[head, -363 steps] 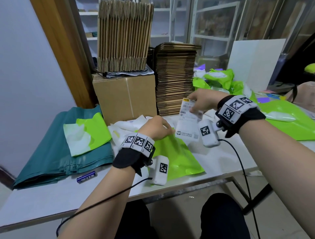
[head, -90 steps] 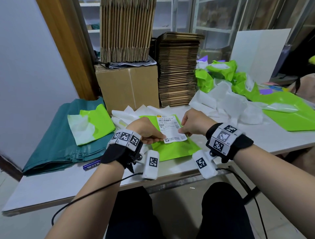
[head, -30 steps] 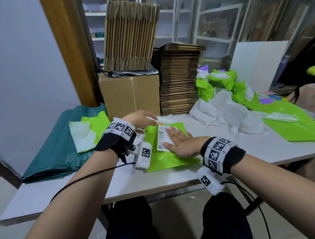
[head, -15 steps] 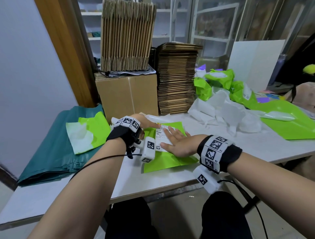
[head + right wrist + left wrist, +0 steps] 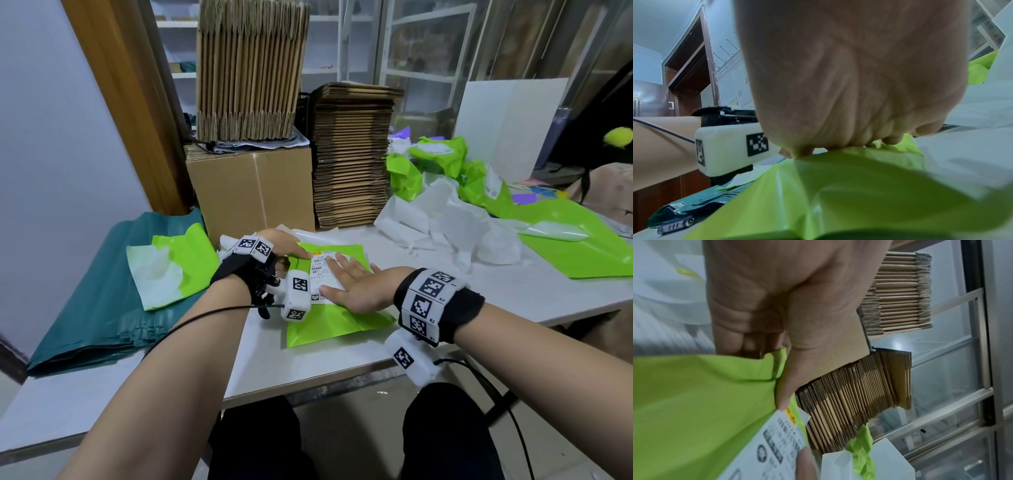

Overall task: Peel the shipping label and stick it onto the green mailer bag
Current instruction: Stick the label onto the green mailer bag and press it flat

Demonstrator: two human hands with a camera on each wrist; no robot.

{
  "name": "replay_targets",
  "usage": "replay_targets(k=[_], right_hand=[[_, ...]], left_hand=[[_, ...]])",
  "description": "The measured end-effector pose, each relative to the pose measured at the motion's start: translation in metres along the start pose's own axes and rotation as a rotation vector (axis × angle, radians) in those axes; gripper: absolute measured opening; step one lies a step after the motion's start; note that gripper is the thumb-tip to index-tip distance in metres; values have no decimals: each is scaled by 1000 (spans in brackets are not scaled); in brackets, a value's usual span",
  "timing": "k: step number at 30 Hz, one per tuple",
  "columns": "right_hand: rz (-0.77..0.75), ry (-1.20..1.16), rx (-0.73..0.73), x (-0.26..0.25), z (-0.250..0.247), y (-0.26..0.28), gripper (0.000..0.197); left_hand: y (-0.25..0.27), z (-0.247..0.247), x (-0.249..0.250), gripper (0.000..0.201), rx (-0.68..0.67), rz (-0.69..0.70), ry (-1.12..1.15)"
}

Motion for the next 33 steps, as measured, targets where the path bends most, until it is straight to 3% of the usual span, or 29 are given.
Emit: replay_targets(k=[3,5,10,13,17,19,21,25,28,31,33], right_hand=[[4,-1,-1,0,0,0,79],[10,6,-2,-1,-1,1,79],[28,42,-15,-4,-3,1,81],[22,43,-17,-5,-4,2,80],[7,24,-2,-3,-4,4,78],[-14,38,27,-5,-5,3,78],[-37,33,61,-7,-8,3,77],[-37,5,43,-8,-19,5,74],[-41,136,23,-18,-24,5,70],[-100,189,49,-31,-23,-1,66],[-121,204,52,-32,-20,-4,65]], left_hand=[[-13,1,-7,55,-41,23,275],[-14,0,-5,48,-38,6,306],[-9,-1,9,82,-14,-42,93],[-11,1,8,85,31,-33,12],[-11,5,-4,78,11,-14,265],[-2,4,-12,71,12,-50,237],[1,7,-24,69,-47,-104,269],[-2,20,-40,60,-210,-36,523],[4,27,-41,79,-357,-87,734],[2,25,-40,61,-371,-89,804],[4,24,-40,66,-348,-99,786]])
Point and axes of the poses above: each hand's wrist, its own y-axis away from the middle knuckle, its own z-axis out of the palm, x = y × z, the point moved 4 cm from there along -y, towards the middle knuckle, and after that the axes turned 10 degrees about -z, right-handed, at the moved point
